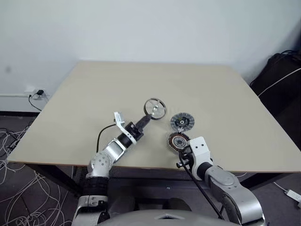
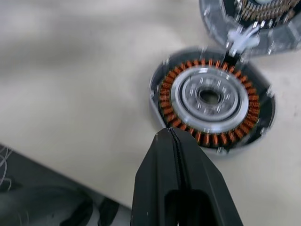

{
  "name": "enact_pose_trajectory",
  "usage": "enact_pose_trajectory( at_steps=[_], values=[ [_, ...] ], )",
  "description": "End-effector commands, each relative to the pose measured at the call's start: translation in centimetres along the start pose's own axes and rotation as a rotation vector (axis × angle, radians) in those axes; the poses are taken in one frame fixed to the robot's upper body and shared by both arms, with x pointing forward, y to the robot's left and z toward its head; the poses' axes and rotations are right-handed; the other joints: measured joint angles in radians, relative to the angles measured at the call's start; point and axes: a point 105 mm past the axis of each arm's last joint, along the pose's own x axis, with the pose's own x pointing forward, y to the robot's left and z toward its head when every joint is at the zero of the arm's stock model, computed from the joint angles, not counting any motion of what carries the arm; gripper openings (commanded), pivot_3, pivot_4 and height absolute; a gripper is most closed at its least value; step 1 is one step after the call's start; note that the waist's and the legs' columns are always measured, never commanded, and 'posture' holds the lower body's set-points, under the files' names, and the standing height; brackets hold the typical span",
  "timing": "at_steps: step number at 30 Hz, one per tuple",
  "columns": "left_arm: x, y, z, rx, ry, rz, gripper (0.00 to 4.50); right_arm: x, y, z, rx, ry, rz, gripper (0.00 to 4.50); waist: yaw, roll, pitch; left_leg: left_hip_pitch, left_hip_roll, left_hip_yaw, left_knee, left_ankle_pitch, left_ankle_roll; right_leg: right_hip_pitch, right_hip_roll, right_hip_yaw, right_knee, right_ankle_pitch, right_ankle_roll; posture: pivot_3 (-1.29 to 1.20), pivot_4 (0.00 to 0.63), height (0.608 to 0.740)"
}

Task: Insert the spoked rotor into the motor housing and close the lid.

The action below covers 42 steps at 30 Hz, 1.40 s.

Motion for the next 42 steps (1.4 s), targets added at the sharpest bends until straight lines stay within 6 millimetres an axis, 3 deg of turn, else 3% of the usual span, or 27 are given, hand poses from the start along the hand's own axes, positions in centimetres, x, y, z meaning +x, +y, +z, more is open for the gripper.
enact_pose_trajectory(
  at_steps=[1,15,29,42],
  values=[
    [3.1,-4.4,-3.1,-0.090,0.060,-0.197,0.36,-0.2,0.1,0.5,-0.005,-0.029,0.002,0.00,-0.001,0.000,0.000,0.000,0.000,0.000,0.000,0.000,0.000,0.000,0.000,0.000,0.000,0.000,0.000,0.00,0.000,0.740],
    [6.0,-3.0,-8.2,-0.129,0.281,-0.142,0.36,-0.6,0.2,-0.6,0.011,-0.001,-0.010,0.00,0.000,0.000,0.000,0.000,0.000,0.000,0.000,0.000,0.000,0.000,0.001,0.000,0.000,0.000,0.000,0.00,0.000,0.740],
    [6.5,0.0,-9.5,-0.226,0.288,-0.013,0.36,-0.5,0.3,-0.7,0.026,-0.005,-0.020,0.00,-0.001,-0.001,0.001,-0.001,0.001,-0.001,0.000,0.000,0.001,-0.001,0.001,0.000,-0.001,0.000,0.001,0.00,0.000,0.740],
    [4.9,0.3,-9.8,-0.292,0.327,-0.014,0.36,-0.5,0.2,-0.7,0.028,-0.007,-0.021,0.00,0.000,-0.001,0.001,-0.002,0.001,-0.001,0.001,0.000,0.001,-0.001,0.000,-0.001,-0.001,0.000,0.001,0.00,0.000,0.740]
  ],
)
